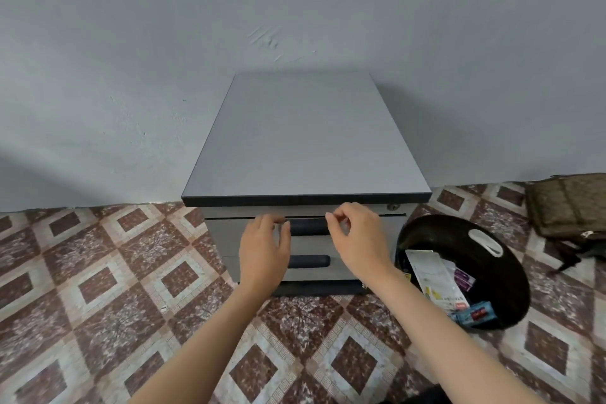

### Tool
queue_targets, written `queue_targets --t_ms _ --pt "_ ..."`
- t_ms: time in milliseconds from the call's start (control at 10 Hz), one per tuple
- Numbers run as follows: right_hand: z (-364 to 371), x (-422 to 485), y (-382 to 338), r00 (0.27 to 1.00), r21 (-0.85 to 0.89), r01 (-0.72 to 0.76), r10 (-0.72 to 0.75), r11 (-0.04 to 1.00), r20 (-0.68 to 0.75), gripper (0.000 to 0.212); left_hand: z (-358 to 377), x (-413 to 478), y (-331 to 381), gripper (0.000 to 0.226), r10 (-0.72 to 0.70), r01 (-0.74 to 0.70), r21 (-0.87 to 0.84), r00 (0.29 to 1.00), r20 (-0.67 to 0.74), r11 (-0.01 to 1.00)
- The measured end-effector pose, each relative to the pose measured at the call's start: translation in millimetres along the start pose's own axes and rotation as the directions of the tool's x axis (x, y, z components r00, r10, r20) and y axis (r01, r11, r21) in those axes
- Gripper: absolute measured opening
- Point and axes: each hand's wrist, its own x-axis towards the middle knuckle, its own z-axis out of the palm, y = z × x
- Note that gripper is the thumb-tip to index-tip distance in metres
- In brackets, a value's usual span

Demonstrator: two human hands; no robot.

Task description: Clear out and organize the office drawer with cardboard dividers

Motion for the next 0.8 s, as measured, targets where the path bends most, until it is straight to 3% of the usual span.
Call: queue_targets --t_ms 100,200,300,400,700,800 --pt "-4.1 0.3 -6.2 0.960 -0.138 0.225 -0.243 0.965 -0.138 0.016 -17.5 6.8 -1.9 0.023 0.371 -0.356 0.130 0.921 -0.119 0.925" --pt "2.3 7.7 -6.1 0.955 -0.310 0.274 -0.296 0.910 -0.026 0.028 -29.2 17.4 -5.8 0.044 0.421 -0.421 0.256 0.905 0.056 0.871" --pt "8.4 11.0 -4.2 0.971 -0.452 0.219 -0.150 0.865 0.184 0.059 -34.2 18.3 -15.9 0.070 0.257 -0.334 0.356 0.935 0.246 0.873" --pt "4.4 12.7 -8.9 0.963 -0.446 0.196 -0.085 0.873 0.257 0.061 -34.4 15.0 -17.7 0.077 0.183 -0.308 0.391 0.928 0.325 0.867" --pt "-10.5 21.6 -29.8 0.911 -0.542 0.147 0.100 0.828 0.400 0.069 -33.7 32.1 -24.1 0.091 0.141 -0.266 0.285 0.909 0.392 0.921" --pt "-10.3 30.2 -31.9 0.863 -0.538 0.146 0.159 0.830 0.480 0.064 -23.5 45.1 -32.0 0.105 0.317 -0.418 0.335 0.894 0.317 0.844"
